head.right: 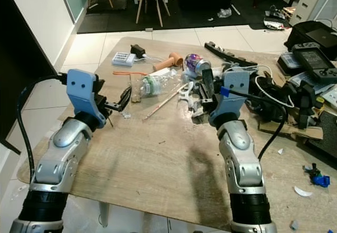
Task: Picking trash to rubbish bin
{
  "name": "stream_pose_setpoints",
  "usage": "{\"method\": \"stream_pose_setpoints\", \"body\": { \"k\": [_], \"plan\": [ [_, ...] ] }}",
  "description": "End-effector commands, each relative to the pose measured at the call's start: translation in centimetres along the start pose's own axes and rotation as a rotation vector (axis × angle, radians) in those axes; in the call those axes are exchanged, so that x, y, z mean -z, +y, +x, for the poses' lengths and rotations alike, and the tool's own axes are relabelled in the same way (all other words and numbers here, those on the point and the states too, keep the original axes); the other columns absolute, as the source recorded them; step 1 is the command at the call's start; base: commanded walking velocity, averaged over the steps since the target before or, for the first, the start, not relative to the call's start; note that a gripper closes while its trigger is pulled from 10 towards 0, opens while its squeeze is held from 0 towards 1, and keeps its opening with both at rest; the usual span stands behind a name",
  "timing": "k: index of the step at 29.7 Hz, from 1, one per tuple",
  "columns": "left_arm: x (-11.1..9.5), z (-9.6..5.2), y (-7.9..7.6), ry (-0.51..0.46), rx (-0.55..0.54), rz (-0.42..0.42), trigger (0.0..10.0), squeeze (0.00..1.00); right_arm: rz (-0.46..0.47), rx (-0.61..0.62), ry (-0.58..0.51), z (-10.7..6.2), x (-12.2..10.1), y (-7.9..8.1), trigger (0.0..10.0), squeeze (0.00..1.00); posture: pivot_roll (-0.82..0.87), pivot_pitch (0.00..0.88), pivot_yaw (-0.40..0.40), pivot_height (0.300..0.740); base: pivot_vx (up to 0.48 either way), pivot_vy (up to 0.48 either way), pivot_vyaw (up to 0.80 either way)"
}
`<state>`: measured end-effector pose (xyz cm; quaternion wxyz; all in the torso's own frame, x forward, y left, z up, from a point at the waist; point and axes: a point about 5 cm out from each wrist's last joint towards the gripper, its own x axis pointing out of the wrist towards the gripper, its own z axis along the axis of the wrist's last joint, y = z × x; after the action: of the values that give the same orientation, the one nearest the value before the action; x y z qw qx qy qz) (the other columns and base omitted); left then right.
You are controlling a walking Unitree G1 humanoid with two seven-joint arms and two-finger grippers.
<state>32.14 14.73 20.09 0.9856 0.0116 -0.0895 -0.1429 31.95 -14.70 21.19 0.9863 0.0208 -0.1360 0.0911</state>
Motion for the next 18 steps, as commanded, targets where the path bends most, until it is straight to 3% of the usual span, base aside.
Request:
{"method": "stream_pose_setpoints", "body": {
  "k": [1, 4, 14, 18],
  "plan": [
    [-0.2, 0.0, -0.7, -0.007, 0.018, -0.020, 10.0, 0.00, 0.008, -0.004, 0.013, -0.2, 0.6, 0.2, 10.0, 0.00, -0.01, 0.092, 0.031, 0.740, 0.000, 0.000, 0.00],
    [-0.2, 0.2, -1.4, -0.011, 0.038, -0.037, 10.0, 0.00, 0.021, 0.005, 0.029, -0.5, 1.2, 0.2, 10.0, 0.00, 0.00, 0.096, 0.028, 0.740, 0.000, 0.000, 0.00],
    [-0.1, 0.1, -1.7, -0.003, 0.050, -0.050, 10.0, 0.00, 0.020, 0.001, 0.041, -0.7, 1.6, 0.2, 10.0, 0.00, -0.01, 0.103, 0.026, 0.740, 0.000, 0.000, 0.00],
    [-0.1, 0.0, -1.7, 0.001, 0.052, -0.052, 10.0, 0.00, 0.023, -0.003, 0.046, -0.8, 1.7, 0.3, 10.0, 0.00, -0.01, 0.110, 0.024, 0.740, -0.272, 0.000, 0.00]
  ]
}}
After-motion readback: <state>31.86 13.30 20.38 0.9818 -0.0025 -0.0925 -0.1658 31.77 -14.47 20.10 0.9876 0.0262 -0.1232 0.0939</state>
